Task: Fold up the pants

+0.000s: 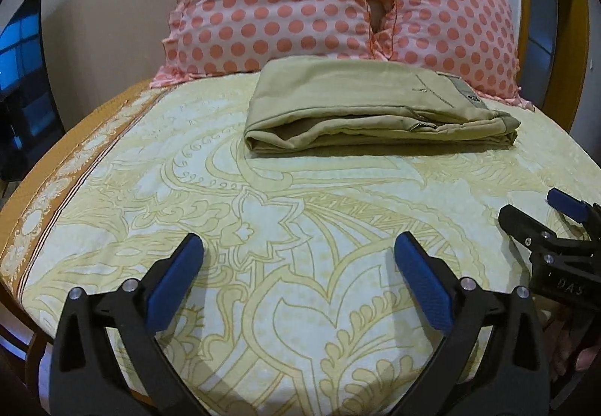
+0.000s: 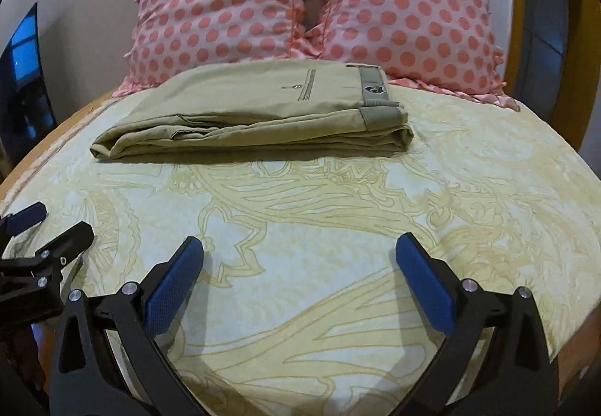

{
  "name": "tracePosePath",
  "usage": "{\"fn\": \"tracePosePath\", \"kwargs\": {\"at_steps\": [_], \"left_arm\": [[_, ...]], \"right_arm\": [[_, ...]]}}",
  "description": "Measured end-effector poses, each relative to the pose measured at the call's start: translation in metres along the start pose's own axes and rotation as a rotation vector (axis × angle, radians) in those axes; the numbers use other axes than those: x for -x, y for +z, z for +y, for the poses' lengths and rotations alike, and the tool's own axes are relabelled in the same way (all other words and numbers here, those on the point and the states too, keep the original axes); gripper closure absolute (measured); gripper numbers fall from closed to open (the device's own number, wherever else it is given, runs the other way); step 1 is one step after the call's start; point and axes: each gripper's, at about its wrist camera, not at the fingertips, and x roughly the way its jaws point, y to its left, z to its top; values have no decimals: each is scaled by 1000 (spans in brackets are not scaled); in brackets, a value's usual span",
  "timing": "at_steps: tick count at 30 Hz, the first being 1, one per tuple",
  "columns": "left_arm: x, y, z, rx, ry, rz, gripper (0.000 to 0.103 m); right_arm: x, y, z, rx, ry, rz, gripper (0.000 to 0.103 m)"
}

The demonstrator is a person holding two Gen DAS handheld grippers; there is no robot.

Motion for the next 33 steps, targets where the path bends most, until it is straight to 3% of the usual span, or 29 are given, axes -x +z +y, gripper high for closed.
{"fn": "tracePosePath", "kwargs": {"at_steps": [33], "left_arm": [[0, -3, -5, 1, 3, -15, 2]], "right_arm": [[0, -1, -3, 5, 5, -10, 1]]}}
